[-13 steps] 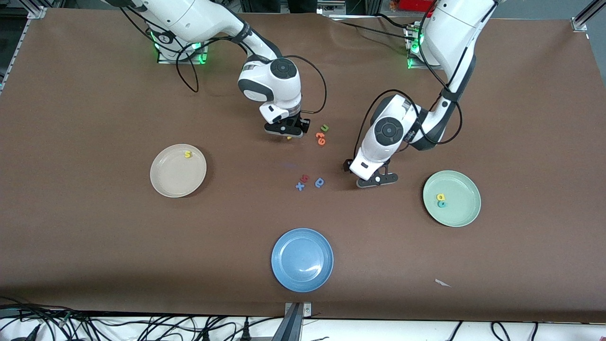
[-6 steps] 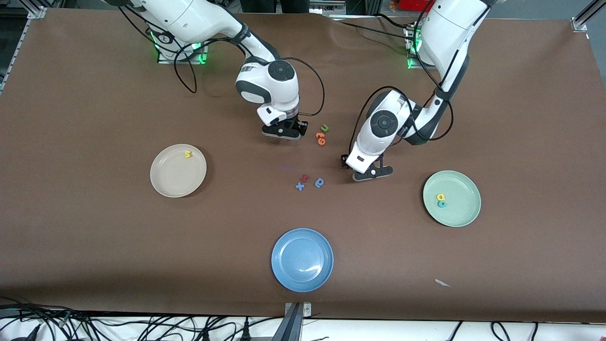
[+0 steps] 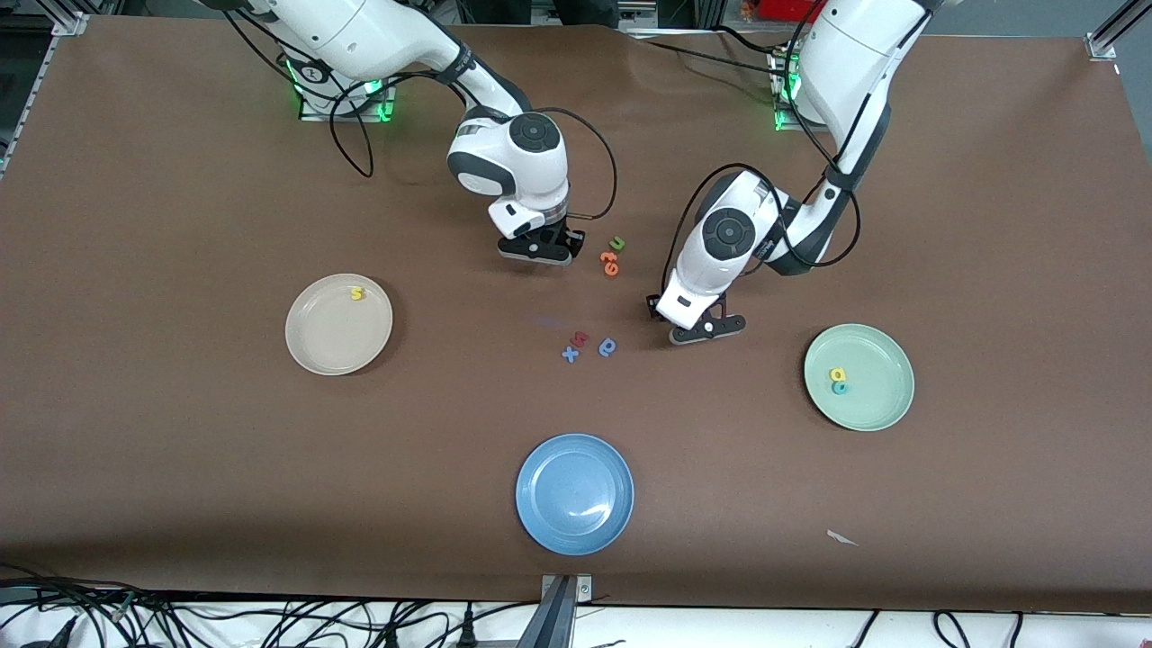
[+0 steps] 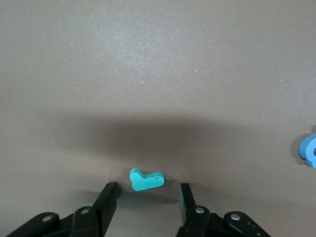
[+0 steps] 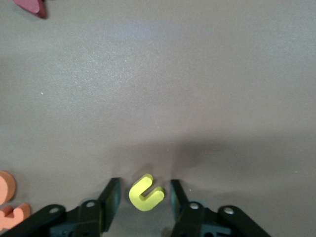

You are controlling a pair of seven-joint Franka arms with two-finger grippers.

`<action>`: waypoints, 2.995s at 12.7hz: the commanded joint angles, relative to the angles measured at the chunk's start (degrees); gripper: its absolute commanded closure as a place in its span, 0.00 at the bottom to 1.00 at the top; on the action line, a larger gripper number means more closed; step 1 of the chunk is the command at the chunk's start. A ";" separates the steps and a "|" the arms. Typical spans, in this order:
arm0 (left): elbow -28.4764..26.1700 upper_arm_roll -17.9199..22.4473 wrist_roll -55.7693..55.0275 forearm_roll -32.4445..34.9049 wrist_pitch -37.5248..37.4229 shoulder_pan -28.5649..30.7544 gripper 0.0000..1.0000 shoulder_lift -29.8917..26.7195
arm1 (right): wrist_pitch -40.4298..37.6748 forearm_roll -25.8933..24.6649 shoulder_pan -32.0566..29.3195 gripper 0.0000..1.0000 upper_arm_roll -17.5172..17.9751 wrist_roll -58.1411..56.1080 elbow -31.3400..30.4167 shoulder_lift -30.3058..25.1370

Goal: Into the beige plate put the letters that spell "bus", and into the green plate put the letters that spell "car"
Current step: 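Grasp the teal j with the left gripper while the right gripper grasps the u, then drop the j on the green plate while the right gripper drops the u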

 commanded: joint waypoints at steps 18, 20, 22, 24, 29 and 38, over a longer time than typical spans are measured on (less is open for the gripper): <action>3.74 1.45 -0.23 1.56 -0.35 -0.60 0.61 3.12 | -3.73 -0.42 -20.76 0.85 4.05 -30.61 -16.17 -19.17; 4.00 1.45 -0.49 2.78 -0.43 -0.51 0.65 3.21 | -8.36 -0.33 -23.32 0.85 3.97 -39.74 -16.44 -21.72; 4.00 1.45 -0.50 2.79 -0.35 -0.51 0.70 3.30 | -10.92 -0.24 -26.04 0.83 2.39 -48.98 -16.44 -23.48; 4.00 1.45 -0.50 2.88 -0.43 -0.51 0.76 3.30 | -11.20 -0.24 -26.67 0.82 -1.03 -55.41 -16.53 -24.10; 4.09 1.62 -0.15 2.88 -0.78 -0.25 0.77 3.21 | -10.85 0.54 -27.90 0.66 -3.33 -58.78 -16.44 -23.75; 13.85 3.21 39.44 5.60 -26.27 15.37 0.80 0.40 | -10.76 12.45 -27.90 0.28 -1.93 -58.34 -16.09 -23.58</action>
